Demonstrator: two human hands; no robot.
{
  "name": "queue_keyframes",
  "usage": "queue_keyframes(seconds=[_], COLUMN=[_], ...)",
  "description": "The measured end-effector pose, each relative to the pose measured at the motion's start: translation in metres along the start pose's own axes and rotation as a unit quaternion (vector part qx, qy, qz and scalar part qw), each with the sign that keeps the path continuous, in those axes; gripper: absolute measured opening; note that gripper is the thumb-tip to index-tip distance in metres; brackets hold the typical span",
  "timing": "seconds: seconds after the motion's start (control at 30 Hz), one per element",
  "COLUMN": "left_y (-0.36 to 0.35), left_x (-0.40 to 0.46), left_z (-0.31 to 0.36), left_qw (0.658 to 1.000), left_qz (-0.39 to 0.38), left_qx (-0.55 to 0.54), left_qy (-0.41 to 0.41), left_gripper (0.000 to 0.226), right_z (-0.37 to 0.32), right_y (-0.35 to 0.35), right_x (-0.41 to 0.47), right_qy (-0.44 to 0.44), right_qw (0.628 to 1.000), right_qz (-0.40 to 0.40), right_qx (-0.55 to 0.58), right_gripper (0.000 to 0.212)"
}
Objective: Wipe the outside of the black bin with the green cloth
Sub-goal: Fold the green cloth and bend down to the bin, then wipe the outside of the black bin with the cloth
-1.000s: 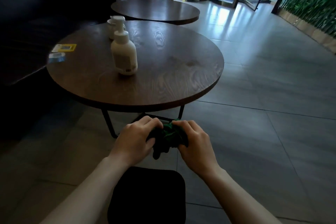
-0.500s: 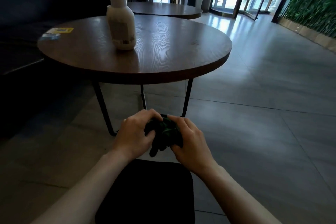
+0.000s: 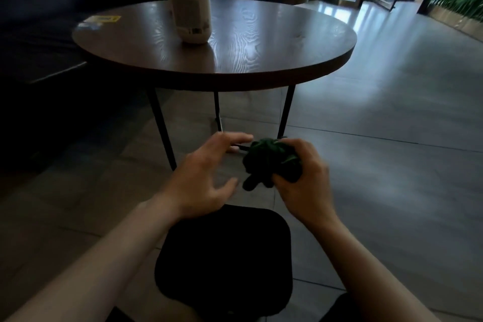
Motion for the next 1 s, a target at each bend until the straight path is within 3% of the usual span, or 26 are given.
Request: queue_keyframes(seconds=[0.1,0.2,0.37,0.57,1.0], left_y=[0.024,0.039,0.031,0.009,-0.002], left_x=[-0.043,-0.098,-0.160,-0.175,-0.170], left_z=[-0.026,-0.056,-0.085,-0.098,-0.114], left_qw=[0.992,0.973,0.952,0.943,0.977], left_qz=[-0.052,-0.120,-0.200,-0.226,-0.113], left_qx=[0.108,0.198,0.221,0.200,0.105], left_qy=[-0.027,0.005,0.074,0.139,0.147], left_gripper=[0.075,0.087,0.111,0.127,0.137], right_z=[0.018,0.041,0.065,0.065,0.061], right_y=[0.028,0.049,0.053,0.033,0.005], right_x=[-0.005,-0.025,-0.078,-0.124,-0.131], right_qy=[-0.040,-0.071,-0.123,-0.213,-0.237], right_qw=[0.998,0.992,0.968,0.951,0.950], right_qz=[0.030,0.007,-0.053,-0.082,-0.038], right_qx=[-0.037,-0.108,-0.213,-0.211,-0.199], right_gripper=[0.064,0.059,0.054,0.050,0.056])
Point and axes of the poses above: each hand's wrist, its own x-axis towards the middle knuckle, its own y-axis out of the back of the hand, z = x × y, the point moved 2 cm from there along x, towards the middle knuckle, and after that the axes turned 15 degrees about z, right-handed, at the moved point
